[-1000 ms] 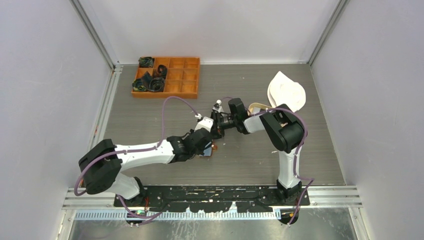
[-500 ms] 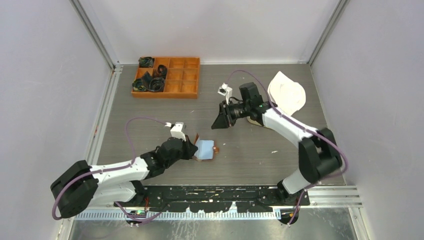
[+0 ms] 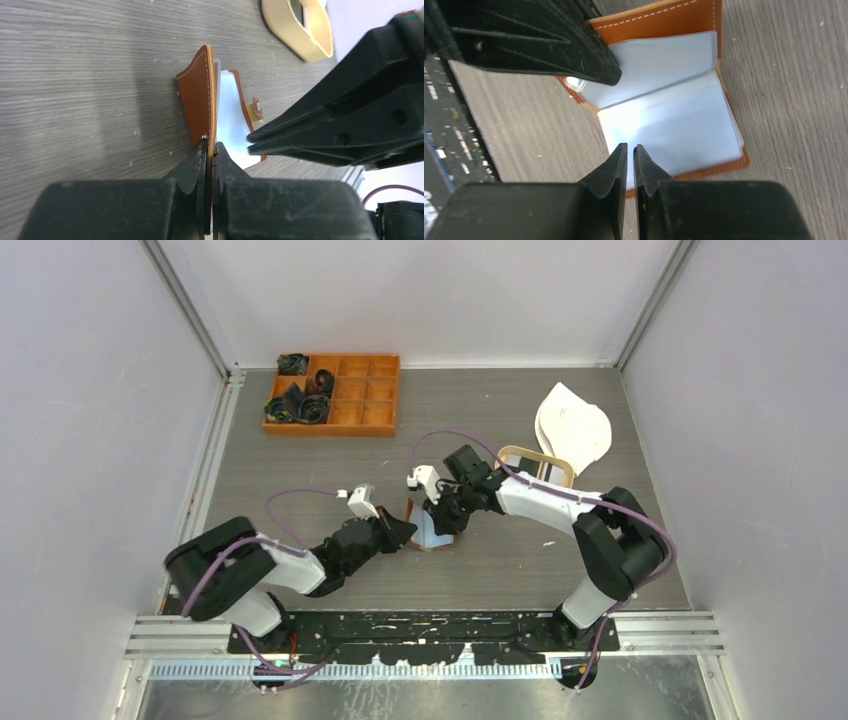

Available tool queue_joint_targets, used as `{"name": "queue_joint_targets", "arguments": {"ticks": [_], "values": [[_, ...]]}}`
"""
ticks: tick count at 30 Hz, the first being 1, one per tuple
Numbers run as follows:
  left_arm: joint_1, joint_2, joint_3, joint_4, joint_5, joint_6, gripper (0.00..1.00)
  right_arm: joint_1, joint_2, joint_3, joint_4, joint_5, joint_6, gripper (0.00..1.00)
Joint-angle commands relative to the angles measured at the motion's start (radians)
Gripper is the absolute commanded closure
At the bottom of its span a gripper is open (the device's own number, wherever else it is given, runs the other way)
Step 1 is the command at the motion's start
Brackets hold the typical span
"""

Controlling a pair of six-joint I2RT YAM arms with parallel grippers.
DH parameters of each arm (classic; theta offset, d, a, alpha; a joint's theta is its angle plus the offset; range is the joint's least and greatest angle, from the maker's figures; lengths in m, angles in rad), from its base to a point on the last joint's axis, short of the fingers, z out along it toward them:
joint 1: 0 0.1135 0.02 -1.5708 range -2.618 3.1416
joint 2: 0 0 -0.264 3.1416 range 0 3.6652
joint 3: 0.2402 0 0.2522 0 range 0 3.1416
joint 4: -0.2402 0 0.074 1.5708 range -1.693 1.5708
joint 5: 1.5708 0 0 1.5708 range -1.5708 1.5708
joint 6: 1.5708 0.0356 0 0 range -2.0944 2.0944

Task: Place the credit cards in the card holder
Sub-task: Turn over the card slot in the card holder.

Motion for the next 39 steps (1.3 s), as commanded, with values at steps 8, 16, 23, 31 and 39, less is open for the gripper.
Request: {"name": "queue_joint_targets", "arguments": {"ticks": [8, 16, 23, 31, 39], "values": [[0.014, 0.387, 0.002, 0.568, 0.047, -0.09, 1.0, 0.03, 0.164, 0.122, -0.063, 0.191, 0.053, 0.82], [0.014, 0.443, -0.02, 0.529, 0.044, -0.126, 0.86, -0.037, 0.193, 0.176, -0.089, 0.03, 0.212, 0.77], [0.012, 0.413, -0.031, 0.509, 0.073, -0.124, 0.65, -0.042, 0.229, 0.189, -0.087, 0.022, 0.257, 0.75], [0.011, 0.118, -0.047, 0.15, 0.041, -0.017, 0.36, -0.037, 0.292, 0.221, -0.141, 0.099, 0.225, 0.74], [0.012, -0.509, 0.019, -0.566, -0.059, 0.249, 0.01, -0.017, 0.304, 0.239, -0.166, 0.091, 0.206, 0.74]]}}
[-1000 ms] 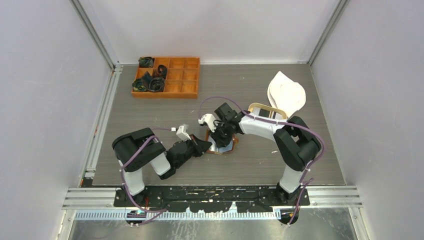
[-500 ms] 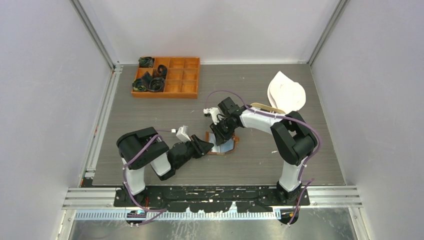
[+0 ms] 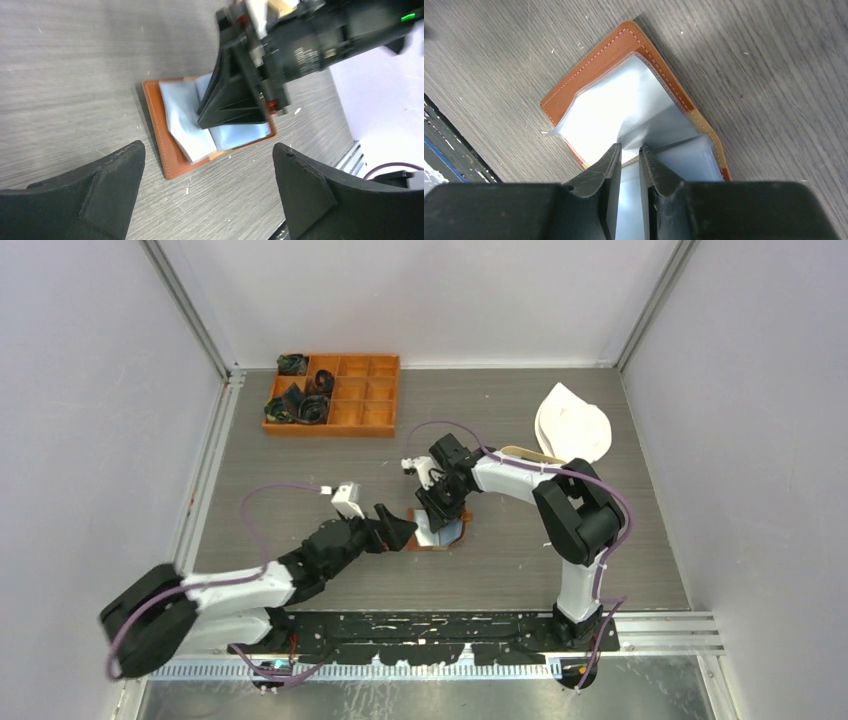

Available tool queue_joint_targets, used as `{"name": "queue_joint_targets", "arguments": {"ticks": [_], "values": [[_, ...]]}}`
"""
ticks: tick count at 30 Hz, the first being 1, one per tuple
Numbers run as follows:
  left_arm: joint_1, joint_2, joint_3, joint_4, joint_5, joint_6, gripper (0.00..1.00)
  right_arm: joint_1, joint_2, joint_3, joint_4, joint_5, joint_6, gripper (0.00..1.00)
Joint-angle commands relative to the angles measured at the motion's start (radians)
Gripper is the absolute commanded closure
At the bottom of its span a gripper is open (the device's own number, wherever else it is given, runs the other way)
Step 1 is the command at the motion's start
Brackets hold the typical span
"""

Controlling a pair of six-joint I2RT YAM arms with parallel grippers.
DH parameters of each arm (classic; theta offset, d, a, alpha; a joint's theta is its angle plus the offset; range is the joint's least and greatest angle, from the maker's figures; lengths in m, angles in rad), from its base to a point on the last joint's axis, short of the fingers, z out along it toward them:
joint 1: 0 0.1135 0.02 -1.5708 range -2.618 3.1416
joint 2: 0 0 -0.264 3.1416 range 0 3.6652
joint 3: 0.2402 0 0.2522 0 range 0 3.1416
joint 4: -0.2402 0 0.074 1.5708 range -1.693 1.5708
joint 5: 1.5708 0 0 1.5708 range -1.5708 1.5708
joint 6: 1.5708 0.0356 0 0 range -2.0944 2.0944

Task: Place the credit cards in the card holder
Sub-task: Turn over the card slot in the card holder.

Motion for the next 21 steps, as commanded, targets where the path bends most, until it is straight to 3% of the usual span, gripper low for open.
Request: {"name": "queue_joint_targets", "arguments": {"ticks": [1, 4, 8, 14, 21], "values": [[0.0, -0.335, 0.059, -0.458, -0.104, 0.194, 0.01, 0.014, 0.029, 0.021, -0.032, 0.02, -0.023, 0.74], [0.004, -0.499, 0.025, -0.454, -0.026, 0.257, 0.02, 0.019, 0.033, 0.027, -0.04, 0.015, -0.029, 0.74], [0.006, -0.526, 0.044, -0.391, 0.131, 0.238, 0.23, 0.019, 0.032, 0.029, -0.044, 0.01, -0.032, 0.73], [0.007, -0.211, 0.123, -0.217, 0.285, 0.202, 0.63, 0.019, 0.033, 0.04, -0.063, -0.012, -0.039, 0.72], [0.004, 0.145, 0.258, -0.083, 0.31, 0.229, 0.7, 0.013, 0.036, 0.045, -0.079, -0.031, -0.055, 0.72]]}}
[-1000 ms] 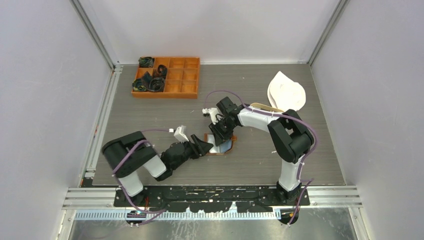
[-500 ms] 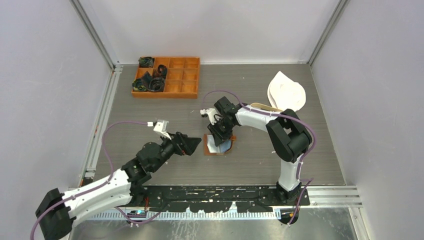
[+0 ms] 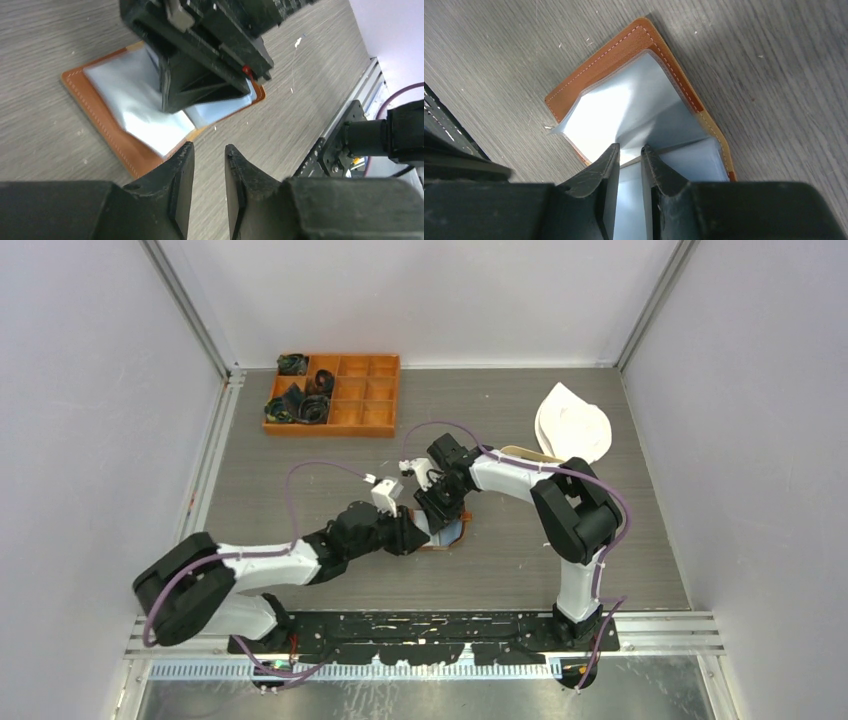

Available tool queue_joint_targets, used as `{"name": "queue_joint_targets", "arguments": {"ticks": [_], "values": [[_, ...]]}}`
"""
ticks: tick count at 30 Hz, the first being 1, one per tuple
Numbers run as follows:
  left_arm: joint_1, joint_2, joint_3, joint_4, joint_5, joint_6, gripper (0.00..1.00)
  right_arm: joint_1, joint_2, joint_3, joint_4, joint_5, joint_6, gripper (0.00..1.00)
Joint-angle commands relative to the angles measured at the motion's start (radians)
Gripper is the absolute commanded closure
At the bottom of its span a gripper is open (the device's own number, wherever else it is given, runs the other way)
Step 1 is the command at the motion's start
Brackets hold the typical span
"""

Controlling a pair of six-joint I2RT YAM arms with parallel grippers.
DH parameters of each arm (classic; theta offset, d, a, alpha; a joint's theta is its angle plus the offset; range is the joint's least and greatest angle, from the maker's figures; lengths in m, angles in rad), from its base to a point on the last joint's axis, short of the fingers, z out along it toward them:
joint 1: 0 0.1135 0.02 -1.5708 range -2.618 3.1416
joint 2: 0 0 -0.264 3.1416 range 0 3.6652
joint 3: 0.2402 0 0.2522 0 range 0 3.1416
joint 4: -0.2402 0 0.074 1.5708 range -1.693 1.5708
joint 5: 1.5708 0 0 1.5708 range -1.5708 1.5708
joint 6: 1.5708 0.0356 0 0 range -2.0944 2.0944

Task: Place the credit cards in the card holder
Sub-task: Turn over the card slot in the card holder.

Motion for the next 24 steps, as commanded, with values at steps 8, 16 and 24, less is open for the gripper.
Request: {"name": "queue_joint_targets", "arguments": {"ticks": [8, 16, 24], "values": [[0.0, 0.28, 0.132, 0.08, -0.057, 0.052, 0.74, -0.014, -0.001, 0.024, -0.049, -0.003, -0.019, 0.72], [0.0, 0.356, 0.132, 0.024, -0.144, 0.019, 0.79, -0.046, -0.074, 0.041, -0.124, 0.013, -0.097, 0.72], [0.0, 0.343, 0.165, -0.048, -0.146, 0.028, 0.81, -0.051, -0.113, 0.066, -0.311, 0.081, -0.296, 0.73]]}}
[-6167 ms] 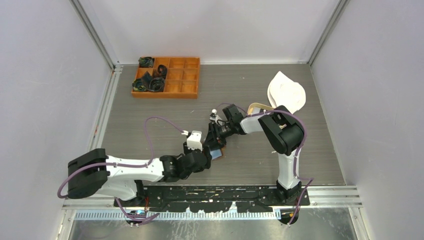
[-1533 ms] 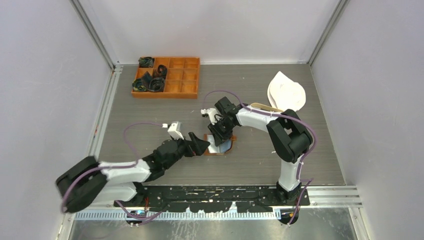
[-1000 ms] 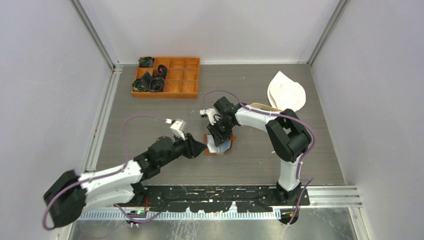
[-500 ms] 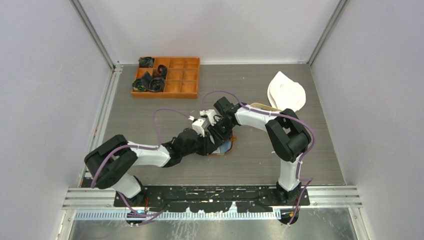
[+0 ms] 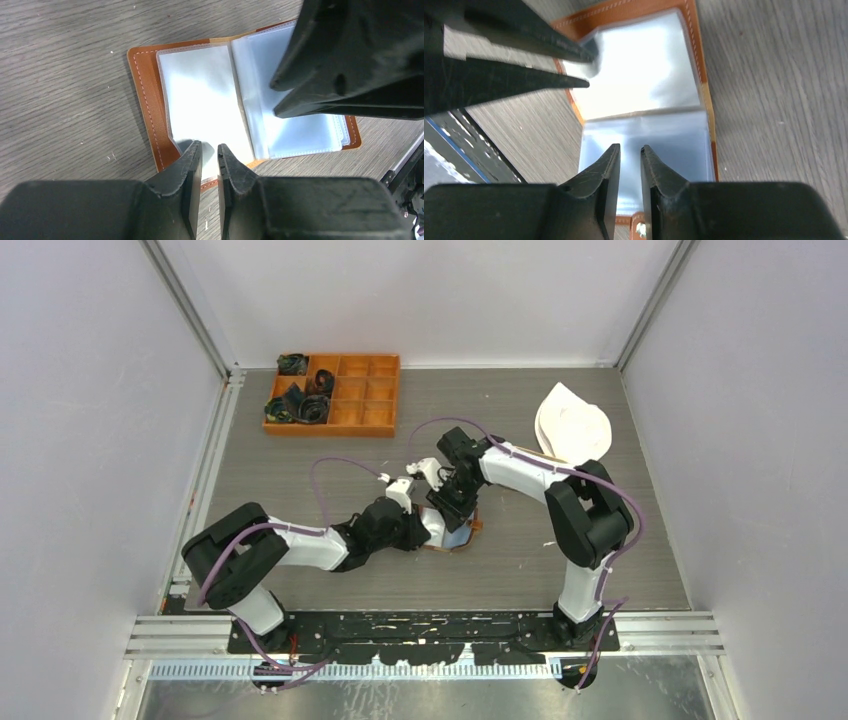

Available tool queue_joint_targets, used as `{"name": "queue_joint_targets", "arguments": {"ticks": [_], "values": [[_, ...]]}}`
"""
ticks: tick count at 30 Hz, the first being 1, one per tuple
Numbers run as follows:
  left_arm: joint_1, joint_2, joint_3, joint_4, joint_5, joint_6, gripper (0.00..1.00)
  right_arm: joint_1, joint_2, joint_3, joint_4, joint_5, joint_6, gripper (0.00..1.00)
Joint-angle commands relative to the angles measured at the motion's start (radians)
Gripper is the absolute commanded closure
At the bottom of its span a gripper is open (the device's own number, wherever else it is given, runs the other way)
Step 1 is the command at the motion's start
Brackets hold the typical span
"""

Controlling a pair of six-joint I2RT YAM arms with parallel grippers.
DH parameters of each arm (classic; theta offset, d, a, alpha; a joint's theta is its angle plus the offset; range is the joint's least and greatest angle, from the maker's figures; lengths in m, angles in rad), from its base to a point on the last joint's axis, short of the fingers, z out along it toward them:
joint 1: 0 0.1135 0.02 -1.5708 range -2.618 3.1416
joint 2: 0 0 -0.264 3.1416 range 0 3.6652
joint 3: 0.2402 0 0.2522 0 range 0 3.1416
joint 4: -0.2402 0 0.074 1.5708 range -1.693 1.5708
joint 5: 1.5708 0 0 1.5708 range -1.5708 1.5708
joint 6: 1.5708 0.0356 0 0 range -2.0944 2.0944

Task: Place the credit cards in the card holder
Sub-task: Turn over the card slot in the card holder.

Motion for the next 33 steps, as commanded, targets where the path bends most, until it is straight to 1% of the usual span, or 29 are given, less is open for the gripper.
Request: {"name": "queue_joint_targets", "arguments": {"ticks": [1, 4, 6, 10, 13, 18, 22, 26, 30, 33], "values": [[0.0, -0.005, 0.021, -0.07, -0.041, 0.012, 0.81, -0.004, -0.077, 0.027, -0.135, 0.049, -0.141, 0.73], [-0.002, -0.003, 0.027, -0.074, -0.037, 0.009, 0.81, -0.004, -0.088, 0.021, -0.174, 0.031, -0.192, 0.73], [-0.008, -0.002, 0.032, -0.077, -0.037, 0.003, 0.81, -0.001, -0.086, 0.007, -0.18, 0.049, -0.22, 0.74], [-0.024, -0.02, 0.037, -0.078, -0.032, -0.014, 0.81, 0.003, -0.069, -0.076, -0.088, 0.215, -0.262, 0.76], [-0.035, -0.044, 0.031, -0.065, -0.007, -0.023, 0.81, 0.004, -0.019, -0.088, -0.045, 0.325, -0.244, 0.78], [-0.039, -0.091, -0.016, 0.015, 0.038, -0.073, 0.78, 0.004, -0.016, -0.097, 0.034, 0.409, -0.21, 0.79], [-0.044, -0.118, -0.042, 0.065, 0.083, -0.098, 0.76, 0.001, -0.062, -0.094, 0.038, 0.356, -0.196, 0.77], [-0.044, -0.174, -0.038, 0.064, 0.113, -0.094, 0.73, -0.019, -0.132, -0.058, -0.031, 0.221, -0.192, 0.74], [-0.044, -0.269, -0.031, 0.036, 0.134, -0.061, 0.7, -0.059, -0.201, -0.037, -0.084, 0.078, -0.209, 0.73], [-0.044, -0.343, -0.015, -0.014, 0.13, -0.039, 0.69, -0.083, -0.23, -0.03, -0.101, -0.009, -0.21, 0.72]]}}
